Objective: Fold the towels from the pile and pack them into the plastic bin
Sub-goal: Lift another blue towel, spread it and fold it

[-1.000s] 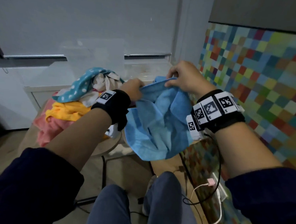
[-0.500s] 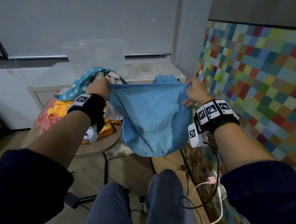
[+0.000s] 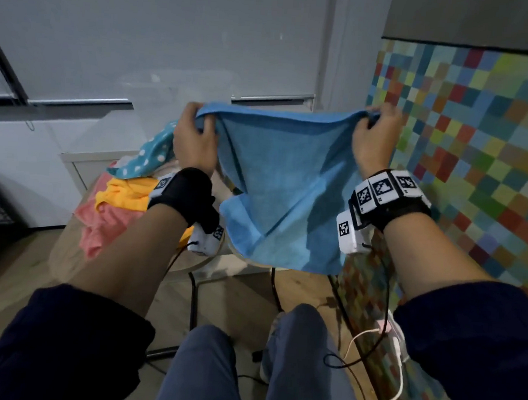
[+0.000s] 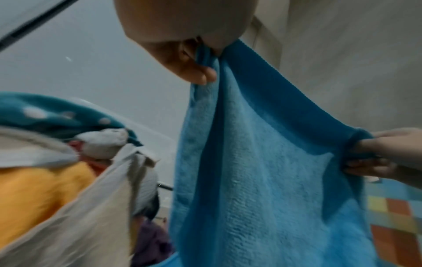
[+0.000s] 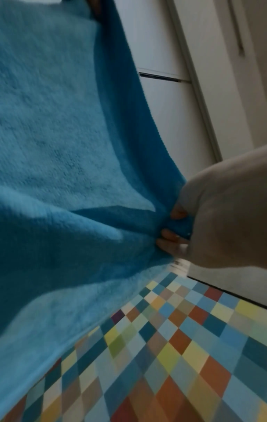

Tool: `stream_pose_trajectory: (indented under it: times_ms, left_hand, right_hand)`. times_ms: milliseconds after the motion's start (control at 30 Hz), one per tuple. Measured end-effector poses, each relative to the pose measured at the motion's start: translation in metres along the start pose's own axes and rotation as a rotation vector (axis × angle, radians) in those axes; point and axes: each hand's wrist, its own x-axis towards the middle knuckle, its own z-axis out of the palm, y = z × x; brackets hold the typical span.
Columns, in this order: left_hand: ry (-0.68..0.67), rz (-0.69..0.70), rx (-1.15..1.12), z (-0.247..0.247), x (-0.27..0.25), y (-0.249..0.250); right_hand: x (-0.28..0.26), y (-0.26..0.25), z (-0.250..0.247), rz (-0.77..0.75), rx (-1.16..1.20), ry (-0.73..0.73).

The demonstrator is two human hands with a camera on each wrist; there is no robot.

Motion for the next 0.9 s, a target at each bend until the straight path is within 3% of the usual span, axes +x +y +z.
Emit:
stream_pose_trajectory:
  times_ms: [200,300,433,567,700,900]
  left_hand:
    - [0.151,0.307,0.033,0.000,0.011,0.036]
    - [0.125,0.335,-0.082,-0.001,0.019,0.047]
    - [0.127,0.304,-0.005,-0.002,0.037,0.047]
    - [0.089,0.245,0.216,0.003,0.058,0.032]
    - [-0.011,0.154,0.412,0.015,0.077,0.002]
    - [-0.096,0.136,0.457,0.033,0.099,-0.049]
  right_hand:
    - [0.031,-0.027,-0.021,-0.145,0.144,0.257]
    - [0.039,-0.038,-0.029,-0.202,0.145,0.314]
    - [0.044,-0.047,-0.026,-0.234,0.142,0.356]
    - [0.053,-0.043,-0.009,-0.208,0.015,0.255]
    - [0.062,-0.026,0.024,-0.134,-0.120,0.039]
    - [0.066,0.021,0.078,-0.062,-0.100,-0.185]
